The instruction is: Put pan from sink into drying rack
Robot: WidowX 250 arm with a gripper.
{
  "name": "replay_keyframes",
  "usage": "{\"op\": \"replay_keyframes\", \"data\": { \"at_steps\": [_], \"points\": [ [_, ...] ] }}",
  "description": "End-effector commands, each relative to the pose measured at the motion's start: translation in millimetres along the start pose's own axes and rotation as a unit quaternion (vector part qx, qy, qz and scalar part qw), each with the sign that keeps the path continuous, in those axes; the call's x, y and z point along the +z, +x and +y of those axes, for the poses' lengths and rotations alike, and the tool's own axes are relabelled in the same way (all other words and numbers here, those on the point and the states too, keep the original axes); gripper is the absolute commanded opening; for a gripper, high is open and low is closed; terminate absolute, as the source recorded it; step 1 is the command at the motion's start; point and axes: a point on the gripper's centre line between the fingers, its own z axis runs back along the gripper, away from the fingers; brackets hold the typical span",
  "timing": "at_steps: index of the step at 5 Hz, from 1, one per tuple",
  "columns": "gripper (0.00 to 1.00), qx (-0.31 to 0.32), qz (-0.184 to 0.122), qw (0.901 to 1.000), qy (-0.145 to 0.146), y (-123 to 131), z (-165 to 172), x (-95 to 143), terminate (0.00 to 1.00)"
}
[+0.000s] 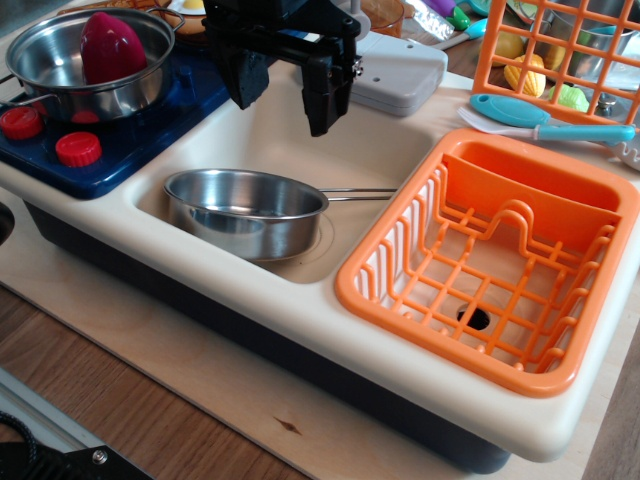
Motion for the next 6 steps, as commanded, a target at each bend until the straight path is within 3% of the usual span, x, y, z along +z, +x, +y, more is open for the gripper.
{"op": "replay_keyframes", "data": {
  "at_steps": [1, 3, 6],
  "points": [
    [1.0, 0.0, 0.0, 1.0, 0.0, 0, 0, 0, 0.0],
    [1.0, 0.012, 0.024, 0.9995, -0.019, -22, -12, 8, 0.0],
    [1.0, -0.021, 0.01, 0.9987, -0.045, -53, -23, -6, 0.0]
  ]
}}
